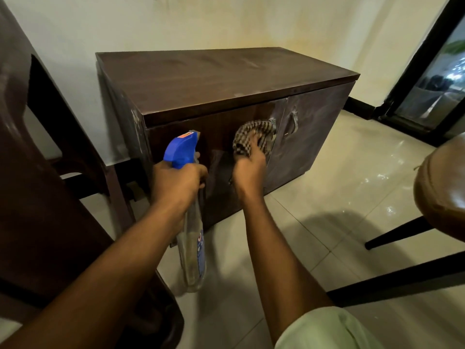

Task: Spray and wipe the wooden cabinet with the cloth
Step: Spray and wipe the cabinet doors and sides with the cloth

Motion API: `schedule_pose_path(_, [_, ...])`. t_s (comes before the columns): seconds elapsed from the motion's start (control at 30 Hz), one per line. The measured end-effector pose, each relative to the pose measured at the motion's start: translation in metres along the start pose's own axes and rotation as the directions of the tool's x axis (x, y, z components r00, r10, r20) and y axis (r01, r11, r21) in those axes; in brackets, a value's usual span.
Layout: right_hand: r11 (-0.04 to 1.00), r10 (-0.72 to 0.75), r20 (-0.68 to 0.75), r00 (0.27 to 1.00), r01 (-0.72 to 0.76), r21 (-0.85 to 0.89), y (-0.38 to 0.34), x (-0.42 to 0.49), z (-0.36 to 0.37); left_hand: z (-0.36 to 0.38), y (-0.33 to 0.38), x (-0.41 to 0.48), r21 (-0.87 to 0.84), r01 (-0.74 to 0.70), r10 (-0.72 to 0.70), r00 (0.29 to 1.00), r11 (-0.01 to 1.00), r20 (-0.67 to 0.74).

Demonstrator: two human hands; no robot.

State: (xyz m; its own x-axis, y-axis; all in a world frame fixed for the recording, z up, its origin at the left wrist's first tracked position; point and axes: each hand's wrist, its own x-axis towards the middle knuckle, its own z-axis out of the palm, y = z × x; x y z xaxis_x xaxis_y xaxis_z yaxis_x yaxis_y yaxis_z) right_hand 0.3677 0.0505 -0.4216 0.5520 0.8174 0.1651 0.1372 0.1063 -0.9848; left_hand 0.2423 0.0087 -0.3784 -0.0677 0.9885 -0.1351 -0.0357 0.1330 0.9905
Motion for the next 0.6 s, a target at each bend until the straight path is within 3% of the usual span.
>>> schedule_pose_path(0.07, [0.998, -0.042, -0.052, 0.998, 0.044, 0.038, -0.016, 0.007, 0.000, 0.003, 0.000, 0.001, -0.013, 0.007, -0.007, 1.000, 1.000, 0.008])
schedule_pose_path(0.13, [0.979, -0.021, -0.230, 0.973, 0.067, 0.193, -0.030, 0.015, -0.006, 0.006, 0.000, 0.002, -0.031, 0.015, -0.014, 1.000, 0.999, 0.014])
schedule_pose_path(0.23, [0.940, 0.087, -0.627, 0.774, 0.145, 0.308, -0.046, 0.022, -0.024, 0.012, 0.000, 0.005, -0.030, 0.016, -0.016, 1.000, 0.999, 0.009])
schedule_pose_path(0.3, [0.933, 0.099, -0.756, 0.647, 0.204, 0.298, -0.052, 0.027, -0.035, 0.016, 0.000, 0.007, -0.009, 0.016, -0.016, 1.000, 1.000, 0.003])
schedule_pose_path(0.37, [0.943, 0.064, -0.791, 0.608, 0.223, 0.248, -0.051, 0.033, -0.039, 0.019, -0.001, 0.010, 0.003, 0.017, -0.017, 1.000, 1.000, -0.003])
schedule_pose_path(0.43, [0.964, 0.043, -0.732, 0.679, 0.164, 0.209, -0.046, 0.041, -0.037, 0.023, -0.001, 0.011, 0.006, 0.014, -0.014, 1.000, 1.000, -0.002])
schedule_pose_path(0.53, [0.998, -0.004, -0.440, 0.898, 0.028, 0.049, -0.034, 0.040, -0.021, 0.031, -0.002, 0.014, -0.008, 0.016, -0.015, 1.000, 1.000, 0.016])
schedule_pose_path(0.6, [0.998, -0.067, -0.318, 0.946, 0.058, -0.039, -0.020, 0.037, -0.013, 0.035, -0.001, 0.014, -0.020, 0.012, -0.011, 1.000, 1.000, 0.019])
